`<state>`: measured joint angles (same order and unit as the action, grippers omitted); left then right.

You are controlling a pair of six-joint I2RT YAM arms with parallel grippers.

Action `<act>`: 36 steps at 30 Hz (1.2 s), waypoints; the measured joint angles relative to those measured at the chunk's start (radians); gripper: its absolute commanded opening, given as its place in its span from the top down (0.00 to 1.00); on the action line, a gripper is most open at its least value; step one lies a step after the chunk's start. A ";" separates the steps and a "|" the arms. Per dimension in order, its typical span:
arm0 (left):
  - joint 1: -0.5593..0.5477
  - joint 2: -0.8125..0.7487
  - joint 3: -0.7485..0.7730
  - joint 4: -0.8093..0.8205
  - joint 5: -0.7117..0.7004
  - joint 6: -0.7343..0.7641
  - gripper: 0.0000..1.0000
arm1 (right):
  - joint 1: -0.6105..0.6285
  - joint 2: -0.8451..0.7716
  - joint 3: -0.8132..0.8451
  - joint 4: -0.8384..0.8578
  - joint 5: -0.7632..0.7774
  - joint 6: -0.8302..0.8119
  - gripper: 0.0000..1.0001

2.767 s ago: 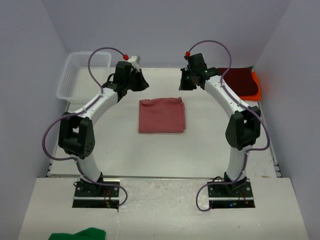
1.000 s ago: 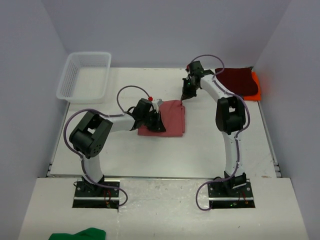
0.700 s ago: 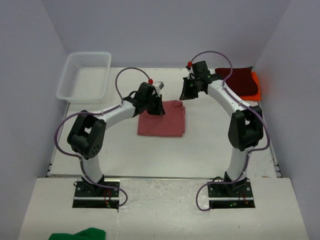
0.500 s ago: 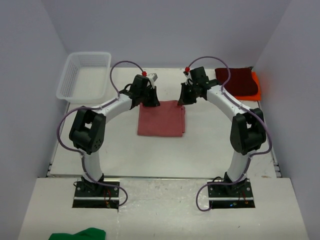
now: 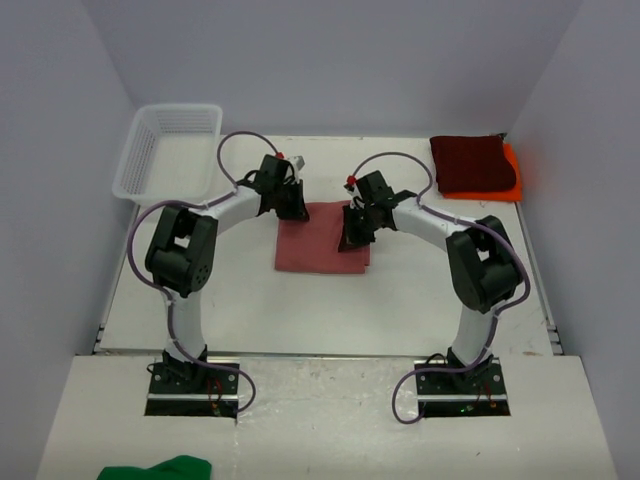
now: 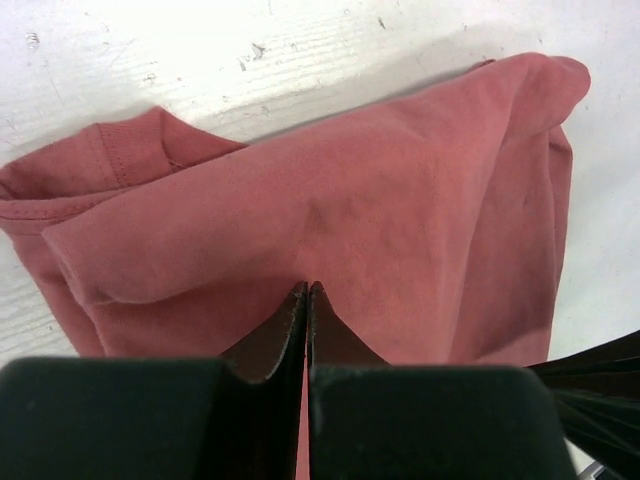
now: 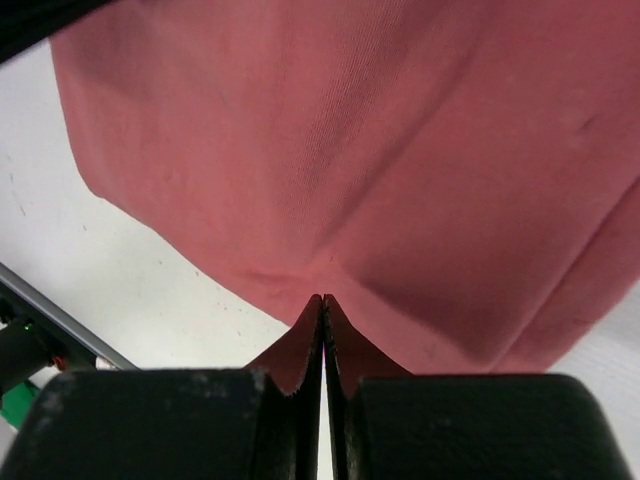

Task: Fold and stack the t-shirts
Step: Fold the long partially folded tshirt into a neat square

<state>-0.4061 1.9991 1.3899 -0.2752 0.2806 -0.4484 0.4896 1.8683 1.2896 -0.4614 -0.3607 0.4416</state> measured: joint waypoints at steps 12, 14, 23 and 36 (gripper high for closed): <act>0.099 0.096 0.084 0.003 0.045 0.000 1.00 | 0.055 0.006 -0.114 0.063 0.009 0.068 1.00; 0.113 0.118 0.110 0.004 0.056 0.000 1.00 | 0.058 0.006 -0.134 0.072 0.011 0.076 1.00; 0.171 0.220 0.229 0.011 0.105 0.003 1.00 | 0.060 -0.002 -0.179 0.108 0.019 0.110 1.00; 0.218 0.094 0.161 -0.005 0.111 0.013 1.00 | 0.093 -0.100 -0.101 -0.008 0.112 0.069 1.00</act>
<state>-0.1879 2.0933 1.5509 -0.2802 0.3920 -0.4355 0.5827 1.7687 1.1889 -0.4698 -0.2489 0.5110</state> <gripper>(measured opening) 0.002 0.003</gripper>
